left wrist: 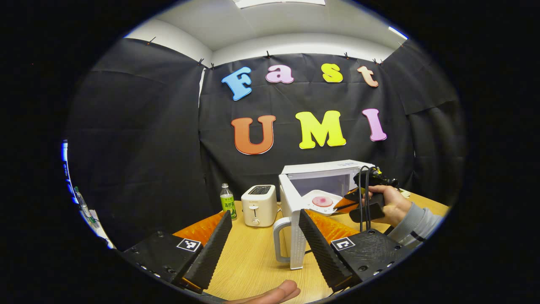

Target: Open the microwave oven with the left hand, put the food in, and close the microwave oven.

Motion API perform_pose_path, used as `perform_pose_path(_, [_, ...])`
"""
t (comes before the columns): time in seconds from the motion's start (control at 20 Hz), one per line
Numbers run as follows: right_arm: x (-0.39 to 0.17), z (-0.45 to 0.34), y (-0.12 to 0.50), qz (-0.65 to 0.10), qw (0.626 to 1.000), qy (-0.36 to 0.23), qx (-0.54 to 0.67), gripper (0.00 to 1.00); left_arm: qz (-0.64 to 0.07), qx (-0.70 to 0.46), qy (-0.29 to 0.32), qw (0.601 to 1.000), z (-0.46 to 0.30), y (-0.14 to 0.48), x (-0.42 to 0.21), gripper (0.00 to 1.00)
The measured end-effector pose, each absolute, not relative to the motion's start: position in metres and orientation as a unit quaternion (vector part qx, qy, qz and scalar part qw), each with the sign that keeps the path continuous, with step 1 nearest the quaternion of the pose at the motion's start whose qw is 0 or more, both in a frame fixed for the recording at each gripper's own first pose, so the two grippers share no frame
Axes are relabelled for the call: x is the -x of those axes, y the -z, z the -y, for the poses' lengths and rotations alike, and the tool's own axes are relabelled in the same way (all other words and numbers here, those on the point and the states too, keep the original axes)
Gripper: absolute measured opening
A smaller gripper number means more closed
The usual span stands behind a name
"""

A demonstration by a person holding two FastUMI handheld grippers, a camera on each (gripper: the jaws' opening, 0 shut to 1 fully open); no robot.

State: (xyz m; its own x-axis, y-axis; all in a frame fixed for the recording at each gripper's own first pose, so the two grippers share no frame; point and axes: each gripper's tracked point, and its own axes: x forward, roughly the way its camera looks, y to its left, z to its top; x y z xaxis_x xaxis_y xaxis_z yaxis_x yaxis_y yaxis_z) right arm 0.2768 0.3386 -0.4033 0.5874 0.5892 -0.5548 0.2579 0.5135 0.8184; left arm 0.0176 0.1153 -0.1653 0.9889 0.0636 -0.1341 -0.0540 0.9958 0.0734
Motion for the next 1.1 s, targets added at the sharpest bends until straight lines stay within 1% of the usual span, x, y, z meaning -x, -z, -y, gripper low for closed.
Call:
perform_pose_path(0.25, [-0.329,-0.352,0.424,-0.369,0.765,-0.063,-0.525,0.04,-0.069,-0.022,-0.031,0.997,-0.114,0.172,-0.027,0.96])
perform_pose_path(0.4, [-0.363,-0.342,0.429,-0.295,0.767,-0.002,-0.57,0.04,-0.076,-0.003,-0.023,0.997,-0.114,0.183,-0.035,0.96])
perform_pose_path(0.5, [-0.38,-0.337,0.431,-0.254,0.776,0.023,-0.577,0.04,-0.081,0.007,-0.027,0.996,-0.118,0.19,-0.041,0.96])
perform_pose_path(0.55, [-0.385,-0.338,0.432,-0.244,0.782,0.026,-0.572,0.04,-0.085,0.011,-0.029,0.996,-0.121,0.194,-0.042,0.96])
perform_pose_path(0.6, [-0.39,-0.34,0.434,-0.239,0.786,0.026,-0.57,0.0,-0.089,0.016,-0.03,0.995,-0.123,0.198,-0.041,0.96])
perform_pose_path(0.65, [-0.395,-0.344,0.437,-0.235,0.784,0.028,-0.573,0.04,-0.092,0.019,-0.031,0.995,-0.125,0.201,-0.04,0.96])
perform_pose_path(0.7, [-0.4,-0.347,0.44,-0.233,0.781,0.031,-0.578,0.0,-0.092,0.02,-0.033,0.995,-0.128,0.201,-0.04,0.96])
perform_pose_path(0.75, [-0.403,-0.351,0.443,-0.231,0.78,0.034,-0.58,0.04,-0.092,0.02,-0.035,0.995,-0.131,0.202,-0.039,0.96])
perform_pose_path(0.8, [-0.407,-0.354,0.445,-0.224,0.784,0.034,-0.578,0.0,-0.093,0.02,-0.037,0.995,-0.132,0.204,-0.039,0.96])
perform_pose_path(0.85, [-0.41,-0.357,0.445,-0.218,0.791,0.034,-0.57,0.05,-0.093,0.021,-0.037,0.995,-0.132,0.205,-0.04,0.96])
perform_pose_path(0.95, [-0.412,-0.359,0.444,-0.204,0.806,0.039,-0.554,0.06,-0.094,0.02,-0.037,0.995,-0.135,0.209,-0.039,0.96])
perform_pose_path(1.1, [-0.417,-0.363,0.442,-0.192,0.816,0.035,-0.544,0.08,-0.093,0.024,-0.04,0.995,-0.139,0.21,-0.04,0.96])
